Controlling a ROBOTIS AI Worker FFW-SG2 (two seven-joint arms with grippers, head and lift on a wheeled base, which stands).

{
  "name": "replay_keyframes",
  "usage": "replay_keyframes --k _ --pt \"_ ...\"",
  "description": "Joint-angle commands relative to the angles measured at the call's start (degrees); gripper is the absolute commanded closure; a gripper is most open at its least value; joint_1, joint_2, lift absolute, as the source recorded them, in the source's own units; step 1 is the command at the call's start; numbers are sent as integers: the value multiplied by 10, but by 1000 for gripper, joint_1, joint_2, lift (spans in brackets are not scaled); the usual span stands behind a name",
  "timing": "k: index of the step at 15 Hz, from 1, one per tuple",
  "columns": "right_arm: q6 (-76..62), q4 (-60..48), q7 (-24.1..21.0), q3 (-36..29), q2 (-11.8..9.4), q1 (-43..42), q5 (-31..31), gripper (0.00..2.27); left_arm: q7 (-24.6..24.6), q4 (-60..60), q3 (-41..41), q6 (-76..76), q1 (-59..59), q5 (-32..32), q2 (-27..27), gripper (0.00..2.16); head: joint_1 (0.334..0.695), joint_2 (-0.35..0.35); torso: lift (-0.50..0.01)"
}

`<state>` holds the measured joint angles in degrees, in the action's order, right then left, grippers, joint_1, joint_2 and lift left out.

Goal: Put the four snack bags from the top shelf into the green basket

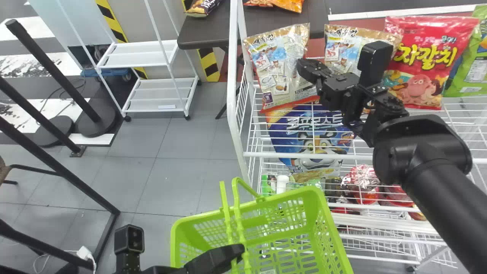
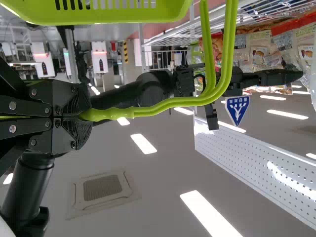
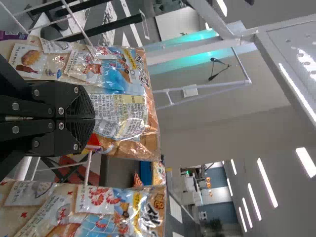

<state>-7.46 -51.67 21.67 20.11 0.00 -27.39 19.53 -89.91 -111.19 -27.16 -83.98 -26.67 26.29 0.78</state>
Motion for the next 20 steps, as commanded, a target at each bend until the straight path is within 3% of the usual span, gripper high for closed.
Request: replay_keyframes --k 1,3,6,8,15,20 --pt "4 -60 -6 2 1 34 -12 2246 -7 0 -1 0 0 1 3 2145 695 188 0" --pt "62 -138 -20 -3 1 76 -24 2246 -7 0 -3 0 -1 2 4 2145 695 204 0" --pt "155 -294 -62 -24 1 159 -95 2246 -7 0 -7 0 1 7 9 2145 695 226 0" --pt "199 -398 -67 -47 1 218 -128 2246 -7 -2 -17 -2 11 10 12 2145 695 230 0" --pt "371 -718 -75 -122 1 428 -119 2246 -7 32 -28 -2 69 -5 16 2145 695 181 0" --pt "477 -856 -77 -157 -20 517 -94 2246 -7 66 -21 11 95 -31 15 2145 695 144 0"
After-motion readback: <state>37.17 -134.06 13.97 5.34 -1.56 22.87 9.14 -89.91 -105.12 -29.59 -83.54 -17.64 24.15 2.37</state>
